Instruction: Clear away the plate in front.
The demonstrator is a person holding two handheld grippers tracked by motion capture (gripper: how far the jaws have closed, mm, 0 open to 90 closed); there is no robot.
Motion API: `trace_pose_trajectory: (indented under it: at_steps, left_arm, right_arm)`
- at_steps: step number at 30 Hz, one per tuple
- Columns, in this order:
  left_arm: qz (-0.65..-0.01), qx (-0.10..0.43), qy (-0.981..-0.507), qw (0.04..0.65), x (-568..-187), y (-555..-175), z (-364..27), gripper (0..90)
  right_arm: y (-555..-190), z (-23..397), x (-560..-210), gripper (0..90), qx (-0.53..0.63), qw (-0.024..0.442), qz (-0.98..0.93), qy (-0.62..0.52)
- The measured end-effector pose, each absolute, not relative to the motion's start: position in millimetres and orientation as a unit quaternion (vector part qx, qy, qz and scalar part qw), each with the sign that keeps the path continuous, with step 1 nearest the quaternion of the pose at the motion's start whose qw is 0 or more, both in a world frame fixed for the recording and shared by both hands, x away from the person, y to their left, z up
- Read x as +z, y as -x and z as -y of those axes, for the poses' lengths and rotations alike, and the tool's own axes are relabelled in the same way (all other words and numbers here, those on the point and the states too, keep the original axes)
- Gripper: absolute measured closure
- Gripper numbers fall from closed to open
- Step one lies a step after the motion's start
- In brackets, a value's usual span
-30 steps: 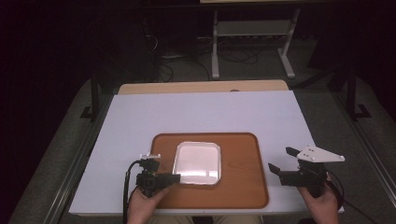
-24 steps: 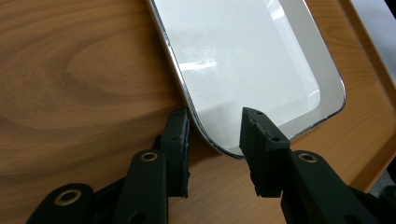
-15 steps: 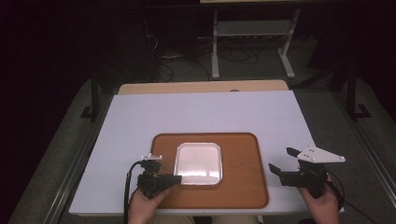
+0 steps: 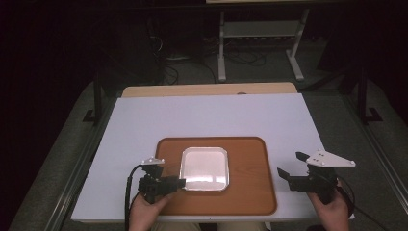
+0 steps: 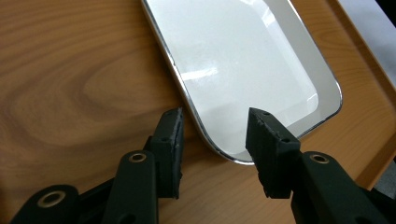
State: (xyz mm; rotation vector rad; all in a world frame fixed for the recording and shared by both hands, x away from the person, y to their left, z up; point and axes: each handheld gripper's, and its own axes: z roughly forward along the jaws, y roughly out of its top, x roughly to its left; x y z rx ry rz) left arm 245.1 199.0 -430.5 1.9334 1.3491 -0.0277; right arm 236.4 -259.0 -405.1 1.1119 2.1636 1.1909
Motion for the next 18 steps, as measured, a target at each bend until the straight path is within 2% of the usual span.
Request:
trace_pose_trajectory:
  at_steps: [18]
  left_arm:
    - [-0.475, 0.013, -0.769, 0.427, -422.9, -256.2, -207.7, 48.6]
  right_arm:
    - [-238.6, 263.6, -409.9, 13.2, 0.423, 0.213, -0.772, -0.424]
